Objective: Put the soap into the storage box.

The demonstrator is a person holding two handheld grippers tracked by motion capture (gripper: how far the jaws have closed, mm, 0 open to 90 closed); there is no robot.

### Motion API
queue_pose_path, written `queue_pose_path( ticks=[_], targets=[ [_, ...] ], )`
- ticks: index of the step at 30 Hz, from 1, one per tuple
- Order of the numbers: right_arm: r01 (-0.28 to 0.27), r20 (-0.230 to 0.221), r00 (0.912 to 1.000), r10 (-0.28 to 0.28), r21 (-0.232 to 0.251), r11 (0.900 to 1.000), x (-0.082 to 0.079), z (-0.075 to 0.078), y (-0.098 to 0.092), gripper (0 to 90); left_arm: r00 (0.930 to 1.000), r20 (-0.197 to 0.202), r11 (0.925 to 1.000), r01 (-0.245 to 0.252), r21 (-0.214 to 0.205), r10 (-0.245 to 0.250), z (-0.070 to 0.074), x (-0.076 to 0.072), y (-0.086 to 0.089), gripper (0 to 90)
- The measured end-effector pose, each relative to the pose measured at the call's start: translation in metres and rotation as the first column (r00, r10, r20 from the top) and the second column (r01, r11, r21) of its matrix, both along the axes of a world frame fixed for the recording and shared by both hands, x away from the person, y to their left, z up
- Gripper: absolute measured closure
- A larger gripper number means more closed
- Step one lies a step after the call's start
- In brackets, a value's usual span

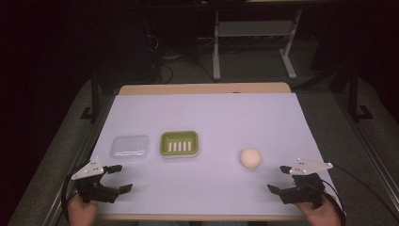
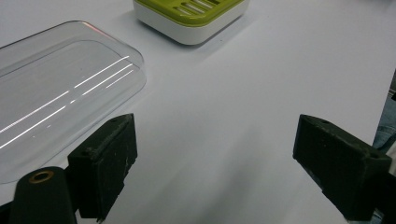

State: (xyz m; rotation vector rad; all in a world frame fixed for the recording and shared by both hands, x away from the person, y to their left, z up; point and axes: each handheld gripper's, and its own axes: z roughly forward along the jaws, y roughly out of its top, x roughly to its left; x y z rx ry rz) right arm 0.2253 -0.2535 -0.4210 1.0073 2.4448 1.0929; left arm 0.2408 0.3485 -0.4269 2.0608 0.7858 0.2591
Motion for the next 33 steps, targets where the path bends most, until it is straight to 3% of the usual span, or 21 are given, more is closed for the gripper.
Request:
queue_pose_path(
  ticks=[18,33],
  targets=[
    [-0.008,-0.023,0.9997,0.008,-0.011,0.9999,0.011,0.002,0.001,18.4,1.0000,0.000,1.0000,0.002,-0.008,-0.002,0.000,-0.002,-0.002,12.9],
    [-0.053,-0.045,0.9977,0.050,-0.066,0.9964,0.034,0.013,0.013,18.0,1.0000,-0.003,0.9999,-0.006,-0.010,0.006,0.000,-0.004,-0.001,12.9]
  ],
)
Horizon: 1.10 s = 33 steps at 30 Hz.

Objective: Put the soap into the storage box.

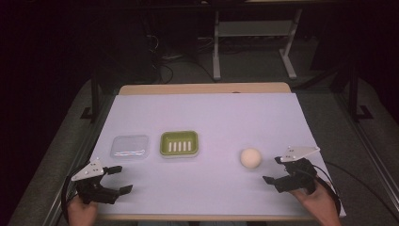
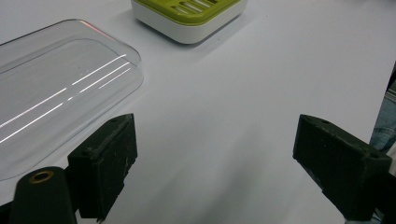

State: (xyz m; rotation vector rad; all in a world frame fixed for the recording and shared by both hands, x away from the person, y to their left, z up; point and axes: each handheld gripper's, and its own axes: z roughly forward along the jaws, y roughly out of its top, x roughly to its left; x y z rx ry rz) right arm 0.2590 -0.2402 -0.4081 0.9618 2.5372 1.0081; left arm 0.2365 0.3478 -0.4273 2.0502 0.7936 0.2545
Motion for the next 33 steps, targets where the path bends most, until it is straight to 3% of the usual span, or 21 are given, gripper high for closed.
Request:
queue_pose_path(
  ticks=[22,33],
  targets=[
    [-0.056,-0.041,0.9977,0.053,-0.066,0.9962,0.040,0.016,0.027,16.5,1.0000,0.000,1.0000,-0.003,-0.004,0.003,0.000,-0.001,0.000,12.9],
    [-0.077,-0.113,0.9915,0.063,-0.120,0.9897,0.058,0.014,0.044,16.2,1.0000,0.003,1.0000,0.001,0.003,-0.001,0.001,-0.001,0.001,12.9]
  ],
)
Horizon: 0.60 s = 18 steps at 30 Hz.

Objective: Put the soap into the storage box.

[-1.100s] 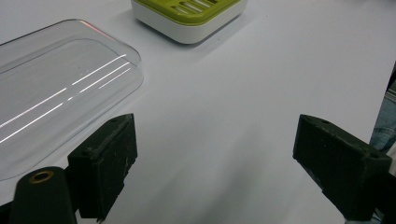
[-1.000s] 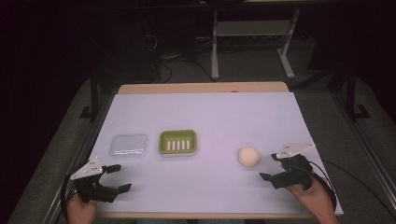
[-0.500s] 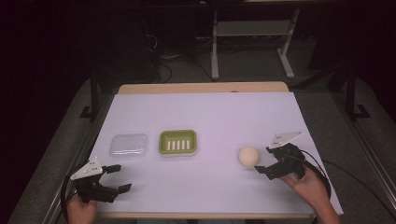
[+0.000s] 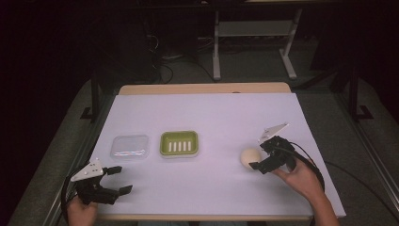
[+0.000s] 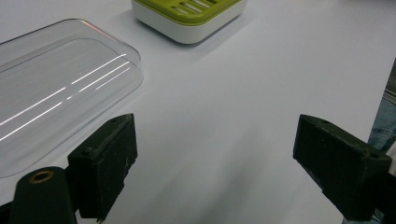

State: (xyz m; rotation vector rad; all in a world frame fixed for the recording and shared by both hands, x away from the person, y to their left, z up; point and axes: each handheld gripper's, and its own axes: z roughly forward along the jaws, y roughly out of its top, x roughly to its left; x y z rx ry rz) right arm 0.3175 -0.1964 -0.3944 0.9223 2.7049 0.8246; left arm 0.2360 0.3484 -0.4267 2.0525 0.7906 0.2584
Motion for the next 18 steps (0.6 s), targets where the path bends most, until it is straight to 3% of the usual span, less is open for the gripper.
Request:
queue_pose_path(
  ticks=[18],
  targets=[
    [-0.021,-0.064,0.9978,0.016,-0.073,0.9971,0.021,-0.005,0.017,16.2,1.0000,-0.001,1.0000,0.004,-0.001,-0.004,0.000,0.000,0.000,12.9]
  ],
)
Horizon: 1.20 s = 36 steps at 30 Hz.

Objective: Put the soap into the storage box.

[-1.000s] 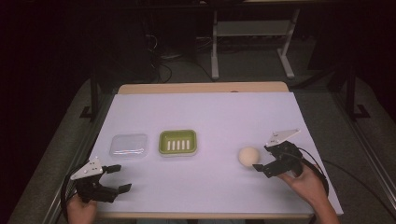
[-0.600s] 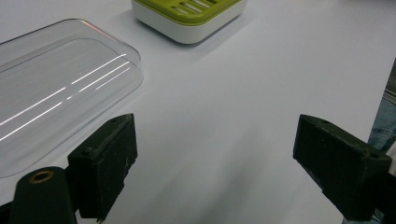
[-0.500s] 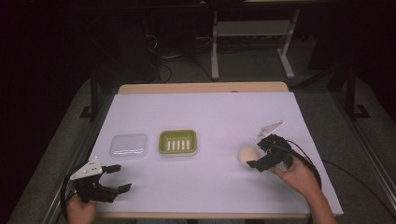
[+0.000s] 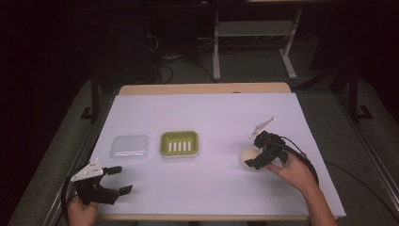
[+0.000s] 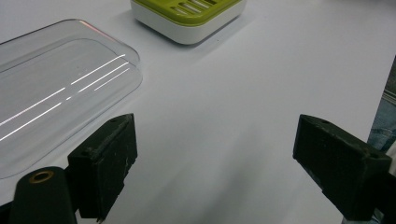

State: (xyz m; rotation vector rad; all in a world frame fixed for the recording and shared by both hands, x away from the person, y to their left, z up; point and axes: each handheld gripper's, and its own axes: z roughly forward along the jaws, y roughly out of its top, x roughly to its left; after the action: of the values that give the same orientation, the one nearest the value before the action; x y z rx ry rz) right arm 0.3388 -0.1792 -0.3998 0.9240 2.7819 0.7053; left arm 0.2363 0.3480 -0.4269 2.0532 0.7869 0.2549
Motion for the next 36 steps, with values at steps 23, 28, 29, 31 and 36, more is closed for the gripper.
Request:
queue_pose_path(
  ticks=[23,28,29,31,36],
  targets=[
    [-0.014,-0.044,0.9990,0.011,-0.082,0.9966,0.010,-0.018,0.010,16.8,1.0000,-0.001,1.0000,0.001,-0.002,-0.001,0.000,0.000,0.000,12.9],
    [-0.013,-0.052,0.9986,0.008,-0.103,0.9946,0.011,-0.021,0.012,17.7,1.0000,-0.001,1.0000,0.001,-0.001,-0.001,0.000,0.000,-0.001,12.9],
    [-0.013,-0.054,0.9985,0.007,-0.104,0.9945,0.012,-0.022,0.013,17.8,1.0000,-0.001,1.0000,0.001,-0.001,-0.001,0.000,0.000,-0.001,12.9],
    [-0.014,-0.053,0.9985,0.008,-0.108,0.9941,0.012,-0.022,0.013,17.8,1.0000,-0.002,1.0000,0.001,-0.003,-0.001,0.000,0.000,0.000,12.9],
    [-0.017,-0.052,0.9986,0.011,-0.125,0.9920,0.013,-0.024,0.016,18.8,1.0000,-0.001,1.0000,0.001,-0.003,-0.001,0.000,0.000,-0.001,12.9]
  ],
)
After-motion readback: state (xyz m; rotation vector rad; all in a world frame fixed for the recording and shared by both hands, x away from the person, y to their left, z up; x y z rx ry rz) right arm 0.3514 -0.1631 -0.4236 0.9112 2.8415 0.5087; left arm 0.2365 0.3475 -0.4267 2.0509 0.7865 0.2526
